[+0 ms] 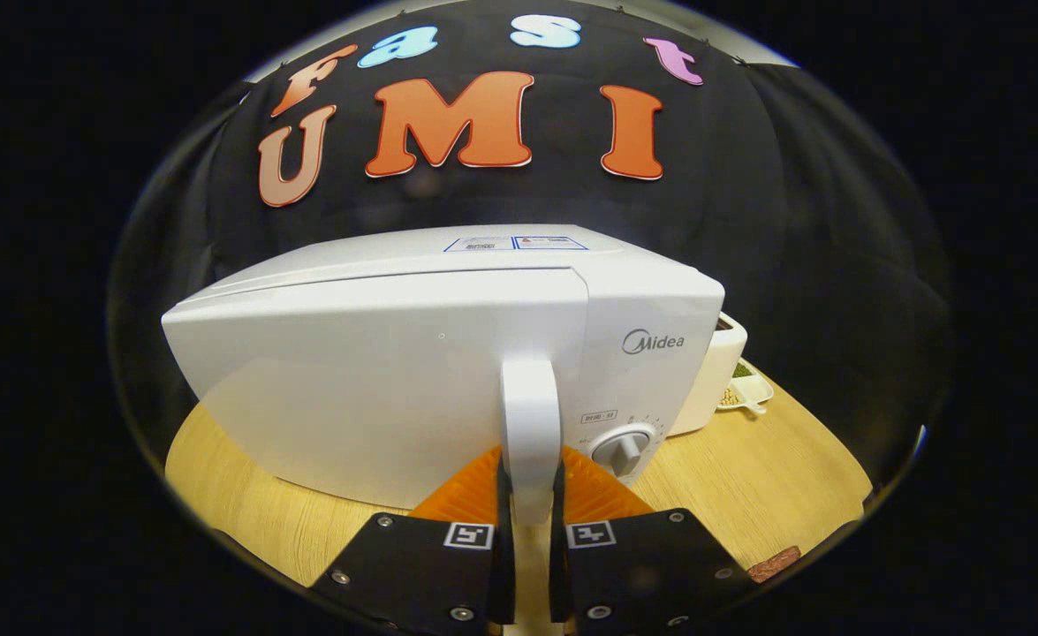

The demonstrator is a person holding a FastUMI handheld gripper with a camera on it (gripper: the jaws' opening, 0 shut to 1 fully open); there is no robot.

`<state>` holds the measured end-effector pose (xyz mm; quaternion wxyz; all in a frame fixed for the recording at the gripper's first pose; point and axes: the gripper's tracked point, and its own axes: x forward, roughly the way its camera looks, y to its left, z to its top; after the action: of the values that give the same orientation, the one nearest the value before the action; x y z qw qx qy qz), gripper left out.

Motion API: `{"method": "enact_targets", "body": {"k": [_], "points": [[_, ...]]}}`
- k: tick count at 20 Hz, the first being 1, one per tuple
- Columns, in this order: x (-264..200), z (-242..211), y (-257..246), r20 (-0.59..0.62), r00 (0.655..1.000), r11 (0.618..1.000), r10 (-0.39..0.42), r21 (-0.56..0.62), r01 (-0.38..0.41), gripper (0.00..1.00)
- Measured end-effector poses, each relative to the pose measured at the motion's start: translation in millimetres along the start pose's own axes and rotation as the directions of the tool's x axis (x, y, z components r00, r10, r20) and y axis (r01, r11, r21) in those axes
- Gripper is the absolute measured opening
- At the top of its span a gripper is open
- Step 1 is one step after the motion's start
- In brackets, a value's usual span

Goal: Open the microwave, put the food inside, and close the microwave door.

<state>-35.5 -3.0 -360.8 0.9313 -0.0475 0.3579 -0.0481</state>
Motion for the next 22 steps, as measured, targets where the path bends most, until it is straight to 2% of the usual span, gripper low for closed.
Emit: {"method": "enact_targets", "body": {"k": [6, 7, 10, 11, 16, 22], "points": [[-8, -5, 1, -0.024, 1.0, 1.0, -0.001, 0.01, 0.001, 0.11], [-22, -12, 1, -0.024, 1.0, 1.0, -0.01, 0.009, 0.01, 0.11], [-56, -20, 8, 0.078, 0.997, 0.997, -0.021, -0.07, 0.027, 0.09], [-67, -29, 10, 0.07, 0.997, 0.997, -0.016, -0.073, 0.021, 0.09], [-111, -51, 28, 0.032, 0.997, 0.997, 0.064, -0.055, -0.062, 0.11], [-169, -77, 70, 0.011, 0.979, 0.971, 0.205, -0.124, -0.202, 0.12]]}}
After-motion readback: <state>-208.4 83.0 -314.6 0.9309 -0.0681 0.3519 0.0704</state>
